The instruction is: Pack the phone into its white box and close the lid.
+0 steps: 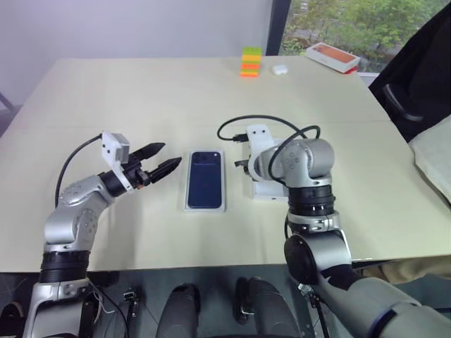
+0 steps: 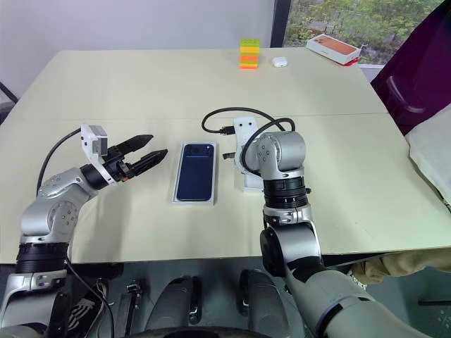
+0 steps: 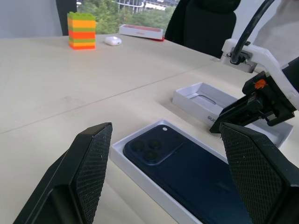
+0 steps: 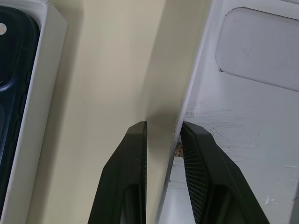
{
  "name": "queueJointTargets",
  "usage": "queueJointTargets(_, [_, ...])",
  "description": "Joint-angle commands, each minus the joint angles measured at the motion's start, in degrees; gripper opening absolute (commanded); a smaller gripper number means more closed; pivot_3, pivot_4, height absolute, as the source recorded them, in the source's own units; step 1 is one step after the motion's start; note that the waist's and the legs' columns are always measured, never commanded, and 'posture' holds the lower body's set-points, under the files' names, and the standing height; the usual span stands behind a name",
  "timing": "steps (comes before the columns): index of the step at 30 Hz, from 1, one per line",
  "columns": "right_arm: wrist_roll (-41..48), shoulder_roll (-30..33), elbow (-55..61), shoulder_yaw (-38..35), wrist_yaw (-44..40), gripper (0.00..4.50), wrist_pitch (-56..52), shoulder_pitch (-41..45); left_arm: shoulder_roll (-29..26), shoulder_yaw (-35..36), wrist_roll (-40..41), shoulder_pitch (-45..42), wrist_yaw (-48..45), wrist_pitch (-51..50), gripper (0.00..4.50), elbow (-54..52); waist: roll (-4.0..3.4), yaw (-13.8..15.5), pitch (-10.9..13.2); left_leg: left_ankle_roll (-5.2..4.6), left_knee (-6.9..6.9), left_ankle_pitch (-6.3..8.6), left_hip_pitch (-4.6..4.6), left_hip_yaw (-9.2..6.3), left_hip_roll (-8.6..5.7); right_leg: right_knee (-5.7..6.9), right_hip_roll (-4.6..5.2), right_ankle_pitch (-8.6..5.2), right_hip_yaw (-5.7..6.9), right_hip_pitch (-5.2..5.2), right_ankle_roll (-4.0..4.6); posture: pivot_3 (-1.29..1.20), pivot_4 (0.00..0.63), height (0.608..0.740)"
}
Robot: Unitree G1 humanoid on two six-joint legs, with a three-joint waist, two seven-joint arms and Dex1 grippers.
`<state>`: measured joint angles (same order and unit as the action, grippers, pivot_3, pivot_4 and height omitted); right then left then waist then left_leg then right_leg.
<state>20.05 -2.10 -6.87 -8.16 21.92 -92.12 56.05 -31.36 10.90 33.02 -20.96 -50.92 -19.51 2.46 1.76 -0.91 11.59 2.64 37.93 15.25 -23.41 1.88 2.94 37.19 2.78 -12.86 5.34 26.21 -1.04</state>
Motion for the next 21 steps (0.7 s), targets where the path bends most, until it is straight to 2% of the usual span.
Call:
queueJointTargets(1, [1.08,0.97,0.55,-0.35,1.21,1.17,-0.38,0.79,0.14,0.31,0.09,-0.52,0.18,0.42,3.90,-2.37,0.00,0.02,0.00,0.00,0.00,0.00,0.00,0.00,0.00,0.00,0.00,0.00,0.00,0.00,0.00,0.00,0.150,0.740])
queueJointTargets(5, [1.72,1.79,0.19,0.63,1.79,1.17,-0.38,0.68,0.33,0.29,-0.07,-0.41,0.51,0.55,3.90,-2.55,0.00,0.01,0.00,0.00,0.00,0.00,0.00,0.00,0.00,0.00,0.00,0.00,0.00,0.00,0.00,0.00,0.150,0.740])
queueJointTargets(9, [2.21,2.43,0.05,1.83,2.11,0.07,-0.38,0.08,0.33,0.25,-0.28,-0.24,0.55,0.80,3.90,-2.63,0.00,0.00,0.00,0.00,0.00,0.00,0.00,0.00,0.00,0.00,-0.01,0.00,0.00,0.00,0.00,0.00,0.150,0.740])
queueJointTargets(16, [2.91,2.96,0.46,2.10,2.66,0.07,-0.38,0.56,0.34,0.14,-0.57,-0.39,0.55,1.06,3.90,-2.07,0.00,0.00,0.00,0.00,0.00,0.00,0.00,0.00,0.00,0.00,-0.01,0.00,-0.01,0.01,0.00,0.00,0.150,0.740])
queueJointTargets(17, [1.98,2.56,1.00,0.30,2.75,0.07,-0.38,1.61,0.33,0.13,-0.66,-0.53,0.53,1.17,3.90,-1.85,0.00,0.00,0.00,0.00,0.00,0.00,0.00,0.00,0.00,0.00,-0.01,0.00,-0.01,0.01,0.00,0.00,0.150,0.740])
queueJointTargets(18, [1.76,1.32,1.99,-3.47,1.82,0.07,-0.38,2.91,0.35,0.26,-0.54,-0.72,0.65,0.98,3.90,-1.57,0.00,0.01,0.00,0.00,0.00,0.00,0.00,0.00,0.00,0.00,-0.01,0.00,-0.01,0.01,0.00,0.00,0.150,0.740])
queueJointTargets(21, [4.56,2.26,6.57,-3.49,-6.39,0.07,3.81,3.32,0.02,0.54,-0.54,-0.84,0.35,1.08,3.90,-1.03,0.00,0.02,0.00,0.00,0.00,0.00,-0.03,0.01,0.00,0.00,-0.01,0.01,-0.01,0.05,0.01,0.00,0.150,0.740])
